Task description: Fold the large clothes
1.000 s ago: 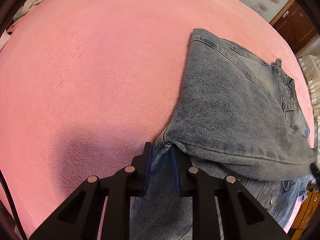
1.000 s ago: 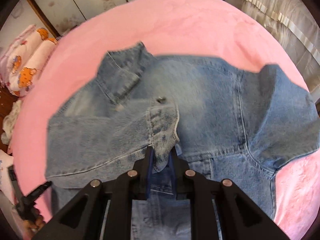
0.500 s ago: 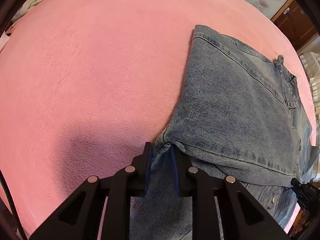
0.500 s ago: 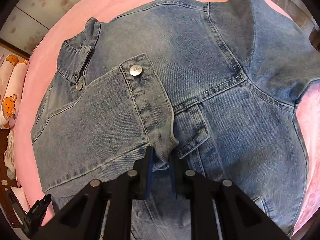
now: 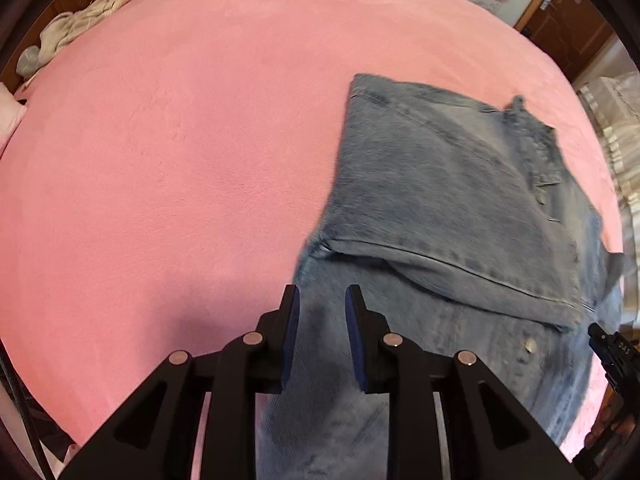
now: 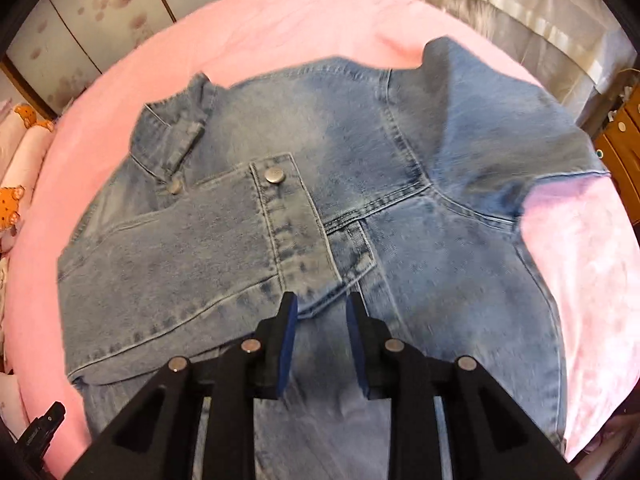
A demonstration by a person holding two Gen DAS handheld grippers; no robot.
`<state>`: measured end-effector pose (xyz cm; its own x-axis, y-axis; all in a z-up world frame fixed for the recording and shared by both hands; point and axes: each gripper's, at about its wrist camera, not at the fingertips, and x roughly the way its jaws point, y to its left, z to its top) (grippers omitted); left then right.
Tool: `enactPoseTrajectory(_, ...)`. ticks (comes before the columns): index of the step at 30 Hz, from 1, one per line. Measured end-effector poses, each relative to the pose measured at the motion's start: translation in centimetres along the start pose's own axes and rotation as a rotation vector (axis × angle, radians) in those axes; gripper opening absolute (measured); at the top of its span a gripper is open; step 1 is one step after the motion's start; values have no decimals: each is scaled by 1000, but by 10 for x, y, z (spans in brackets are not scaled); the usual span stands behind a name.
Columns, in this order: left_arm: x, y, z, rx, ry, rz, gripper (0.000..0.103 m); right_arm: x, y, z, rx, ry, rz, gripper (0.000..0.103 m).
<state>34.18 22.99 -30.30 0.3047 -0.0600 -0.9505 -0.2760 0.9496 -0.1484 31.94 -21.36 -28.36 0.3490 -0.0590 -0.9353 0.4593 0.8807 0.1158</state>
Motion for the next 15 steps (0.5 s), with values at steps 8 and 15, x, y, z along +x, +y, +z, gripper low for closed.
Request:
enactPoseTrajectory(8,-4,-39,-6,-19,78,-289,8,-3,37,-22,6,95,243,12)
enactPoseTrajectory(15,22,-94,-3,116,104,-312,4,19,93,-33,-150,132,382,0)
